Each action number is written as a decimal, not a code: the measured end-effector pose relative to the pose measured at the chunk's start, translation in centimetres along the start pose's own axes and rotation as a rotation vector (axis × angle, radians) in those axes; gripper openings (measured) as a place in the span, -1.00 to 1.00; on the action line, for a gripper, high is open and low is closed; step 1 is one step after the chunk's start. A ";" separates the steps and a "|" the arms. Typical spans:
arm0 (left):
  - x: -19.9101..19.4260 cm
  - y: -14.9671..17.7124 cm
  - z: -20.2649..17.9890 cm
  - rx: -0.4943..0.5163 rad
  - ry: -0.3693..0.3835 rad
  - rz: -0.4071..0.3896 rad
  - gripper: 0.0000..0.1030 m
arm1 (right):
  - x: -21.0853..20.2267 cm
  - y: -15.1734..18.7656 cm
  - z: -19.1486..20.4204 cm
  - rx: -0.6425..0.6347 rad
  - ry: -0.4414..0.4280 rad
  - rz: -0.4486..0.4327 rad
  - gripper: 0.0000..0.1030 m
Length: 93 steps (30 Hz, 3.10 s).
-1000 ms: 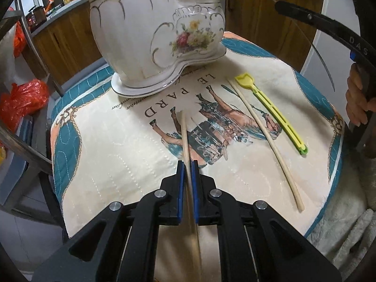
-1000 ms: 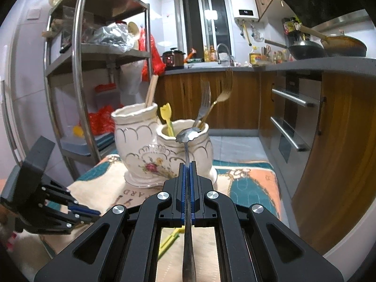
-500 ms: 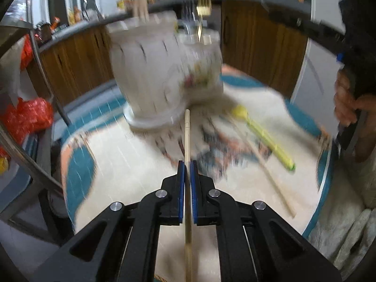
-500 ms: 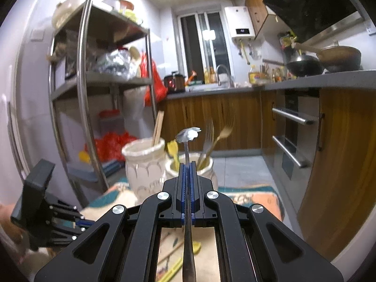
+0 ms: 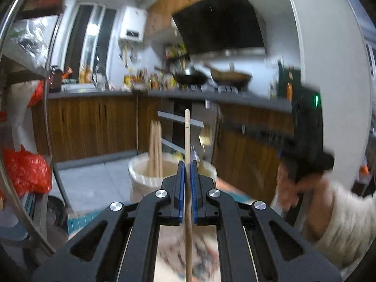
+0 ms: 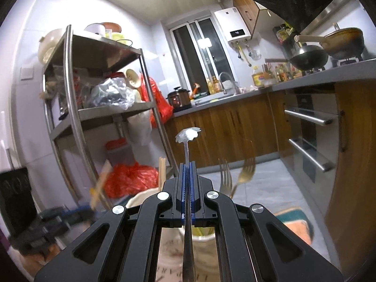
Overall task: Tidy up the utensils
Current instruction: 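Lift the chopstick with the left tool while the right tool carries the spoon toward the holder, then lower the chopstick into the tall cup while the right tool lowers the spoon into the short cup, then open both tools and withdraw them from the holder over the placemat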
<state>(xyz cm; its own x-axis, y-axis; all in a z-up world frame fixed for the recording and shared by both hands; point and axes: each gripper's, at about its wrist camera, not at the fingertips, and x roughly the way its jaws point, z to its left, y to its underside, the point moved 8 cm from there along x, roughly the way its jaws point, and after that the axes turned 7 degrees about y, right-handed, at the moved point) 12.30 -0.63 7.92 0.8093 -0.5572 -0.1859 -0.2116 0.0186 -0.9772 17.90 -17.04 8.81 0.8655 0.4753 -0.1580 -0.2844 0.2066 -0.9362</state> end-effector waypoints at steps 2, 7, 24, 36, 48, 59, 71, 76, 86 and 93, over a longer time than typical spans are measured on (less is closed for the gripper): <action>0.6 -1.6 1.0 -0.011 -0.016 -0.045 -0.91 | 1.1 -0.1 -0.3 0.011 0.001 -0.003 -0.92; 2.2 -5.4 2.9 -0.047 -0.041 -0.148 -0.91 | 3.1 -0.5 -1.3 0.074 -0.011 -0.011 -0.92; 8.8 -5.3 8.0 -0.121 -0.166 -0.209 -0.91 | 7.6 -0.2 -0.3 -0.041 0.050 -0.112 -0.92; 5.9 -0.4 5.8 -0.066 -0.174 -0.139 -0.91 | 5.8 2.7 -0.6 -0.068 0.066 -0.005 -0.92; 6.1 1.1 5.5 -0.031 -0.180 -0.068 -0.91 | 3.4 4.4 -1.1 -0.050 0.094 0.026 -0.94; 5.8 1.5 5.8 -0.054 -0.205 -0.058 -0.28 | 0.5 4.6 -0.8 -0.031 0.083 0.022 -0.60; 2.8 3.2 5.5 -0.103 -0.287 -0.068 0.88 | -2.8 5.5 -2.5 0.006 0.143 0.010 0.86; 1.3 4.6 3.9 -0.063 -0.316 -0.047 0.89 | -4.0 6.9 -3.1 0.006 0.189 0.037 0.90; -0.5 8.6 1.1 -0.062 -0.302 0.064 0.89 | -6.3 9.2 -4.1 0.011 0.243 0.097 0.90; -2.7 9.8 1.3 -0.131 -0.312 0.070 0.89 | -6.7 11.4 -3.5 -0.037 0.270 0.184 0.90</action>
<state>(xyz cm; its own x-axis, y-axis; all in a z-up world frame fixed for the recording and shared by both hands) 8.73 2.12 -1.27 0.9147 -0.2769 -0.2944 -0.3248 -0.0701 -0.9432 10.27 -20.89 -1.95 0.8803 0.2572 -0.3987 -0.4356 0.1047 -0.8940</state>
